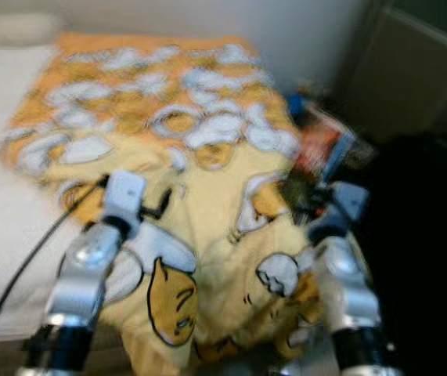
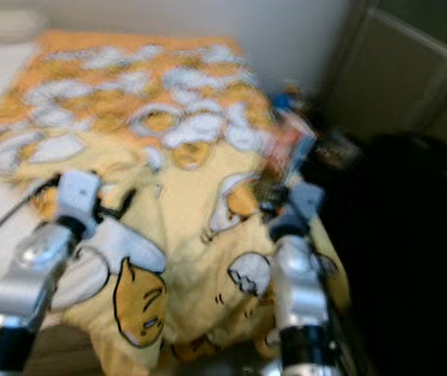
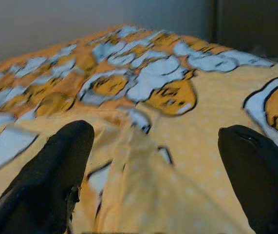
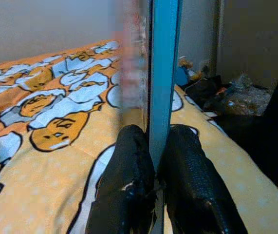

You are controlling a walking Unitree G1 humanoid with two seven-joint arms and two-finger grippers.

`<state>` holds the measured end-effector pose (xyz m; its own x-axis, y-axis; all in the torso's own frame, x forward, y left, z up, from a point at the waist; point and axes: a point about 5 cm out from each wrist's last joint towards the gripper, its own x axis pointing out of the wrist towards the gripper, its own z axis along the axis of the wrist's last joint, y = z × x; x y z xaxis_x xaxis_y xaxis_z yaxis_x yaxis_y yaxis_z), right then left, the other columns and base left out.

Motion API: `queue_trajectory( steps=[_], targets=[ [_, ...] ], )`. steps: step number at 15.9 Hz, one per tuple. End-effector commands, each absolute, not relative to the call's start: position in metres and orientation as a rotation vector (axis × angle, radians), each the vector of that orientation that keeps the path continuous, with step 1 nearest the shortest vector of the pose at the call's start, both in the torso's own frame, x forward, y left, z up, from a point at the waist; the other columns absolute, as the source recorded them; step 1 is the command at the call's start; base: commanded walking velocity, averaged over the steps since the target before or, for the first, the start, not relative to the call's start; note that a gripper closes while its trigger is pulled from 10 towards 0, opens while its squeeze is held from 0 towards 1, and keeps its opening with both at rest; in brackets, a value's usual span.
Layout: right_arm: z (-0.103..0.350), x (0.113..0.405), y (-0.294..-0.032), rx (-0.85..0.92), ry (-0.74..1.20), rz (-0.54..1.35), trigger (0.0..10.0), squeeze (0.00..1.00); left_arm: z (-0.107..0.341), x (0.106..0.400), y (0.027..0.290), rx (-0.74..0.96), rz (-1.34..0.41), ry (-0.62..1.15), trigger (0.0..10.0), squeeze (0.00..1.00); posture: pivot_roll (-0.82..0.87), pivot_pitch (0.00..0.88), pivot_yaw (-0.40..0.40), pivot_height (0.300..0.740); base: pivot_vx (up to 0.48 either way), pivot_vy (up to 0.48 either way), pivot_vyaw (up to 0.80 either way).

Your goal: Clean up the room

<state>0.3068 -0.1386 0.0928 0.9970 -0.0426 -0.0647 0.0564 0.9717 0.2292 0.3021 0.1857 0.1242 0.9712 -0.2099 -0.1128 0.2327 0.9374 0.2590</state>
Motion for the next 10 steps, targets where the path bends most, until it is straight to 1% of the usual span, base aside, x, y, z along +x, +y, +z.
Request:
queue_trajectory(
  steps=[1,3,6,10],
  targets=[
    [0.108,0.313,-0.150,0.225,-0.002,-0.079,10.0,0.00,0.125,0.304,0.177,0.270,-0.249,0.073,10.0,0.92,0.00,0.000,-0.011,0.740,0.000,0.300,-0.80],
    [0.112,0.316,-0.149,0.223,-0.015,-0.069,10.0,0.00,0.126,0.305,0.177,0.271,-0.248,0.073,10.0,0.92,0.00,0.000,-0.013,0.740,0.000,0.306,-0.52],
    [0.126,0.321,-0.145,0.216,-0.064,-0.052,10.0,0.00,0.129,0.308,0.181,0.271,-0.243,0.065,10.0,0.92,0.00,0.000,-0.008,0.740,0.000,0.319,0.00],
    [0.132,0.323,-0.146,0.228,-0.079,-0.057,10.0,0.00,0.134,0.309,0.182,0.277,-0.241,0.055,10.0,0.93,0.02,0.000,-0.013,0.740,0.000,0.341,0.00]
  ],
)
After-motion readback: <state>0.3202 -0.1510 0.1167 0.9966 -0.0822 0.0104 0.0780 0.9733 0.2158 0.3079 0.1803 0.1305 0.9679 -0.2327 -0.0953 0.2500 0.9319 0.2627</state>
